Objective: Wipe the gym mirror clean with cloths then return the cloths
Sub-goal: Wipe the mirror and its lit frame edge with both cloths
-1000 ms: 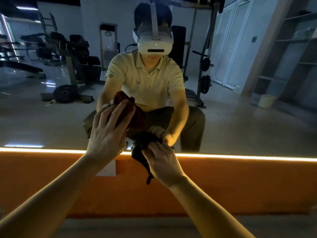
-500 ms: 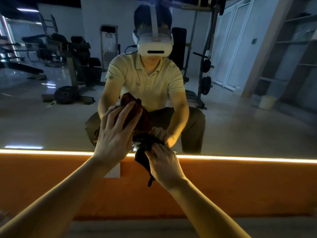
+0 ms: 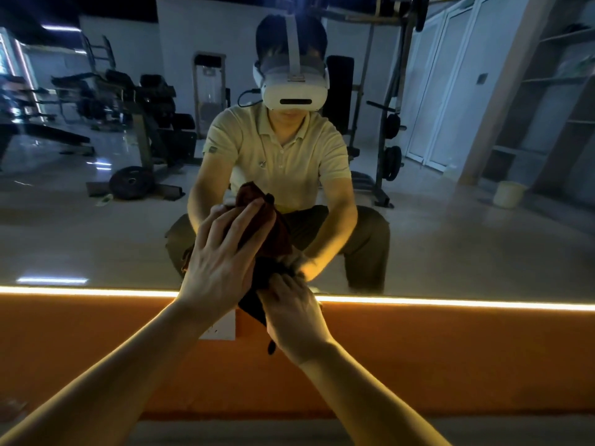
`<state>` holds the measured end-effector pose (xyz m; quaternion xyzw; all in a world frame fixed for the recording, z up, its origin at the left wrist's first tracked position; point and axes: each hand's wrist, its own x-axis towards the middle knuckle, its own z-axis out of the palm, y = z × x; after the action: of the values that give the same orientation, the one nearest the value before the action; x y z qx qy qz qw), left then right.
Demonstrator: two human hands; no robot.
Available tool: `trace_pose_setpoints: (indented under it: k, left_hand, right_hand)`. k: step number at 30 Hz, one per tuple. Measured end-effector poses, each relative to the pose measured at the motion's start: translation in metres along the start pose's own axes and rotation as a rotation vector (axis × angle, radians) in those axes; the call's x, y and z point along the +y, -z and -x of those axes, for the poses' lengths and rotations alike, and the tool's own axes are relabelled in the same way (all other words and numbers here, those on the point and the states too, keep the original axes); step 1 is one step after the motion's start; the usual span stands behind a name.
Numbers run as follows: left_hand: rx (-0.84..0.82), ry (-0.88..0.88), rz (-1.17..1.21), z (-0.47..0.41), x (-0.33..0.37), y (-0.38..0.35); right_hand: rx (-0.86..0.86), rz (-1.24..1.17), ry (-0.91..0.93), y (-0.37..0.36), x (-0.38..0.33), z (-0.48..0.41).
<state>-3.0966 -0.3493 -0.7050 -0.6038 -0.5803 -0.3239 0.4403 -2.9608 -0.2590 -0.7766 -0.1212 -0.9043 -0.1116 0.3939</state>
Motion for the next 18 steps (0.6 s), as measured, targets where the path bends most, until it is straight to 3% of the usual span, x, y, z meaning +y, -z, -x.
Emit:
trace_pose_setpoints:
  k: [6,9,12,14,16,18]
  left_hand:
    - [-0.035,0.02,-0.026,0.011,-0.009,-0.018]
    - [0.02,0.011,-0.031,0.013,-0.01,-0.027]
    - [0.048,0.009,-0.02,0.011,-0.008,-0.025]
    - [0.037,0.004,-0.028,0.01,-0.009,-0.021]
    - [0.032,0.008,-0.036,0.01,-0.011,-0.018]
    - [0.027,0.015,-0.047,0.011,-0.013,-0.013]
  right_hand:
    - [0.023,0.127,0.133,0.037,0.066,0.025]
    - [0.091,0.197,-0.097,0.076,0.131,0.064]
    - [0.215,0.12,-0.566,0.096,0.163,0.087]
    - [0.321,0.076,-0.774,0.091,0.155,0.077]
    - [0.361,-0.006,-0.76,0.074,0.126,0.054]
    - [0.337,-0.091,-0.626,0.054,0.085,0.03]
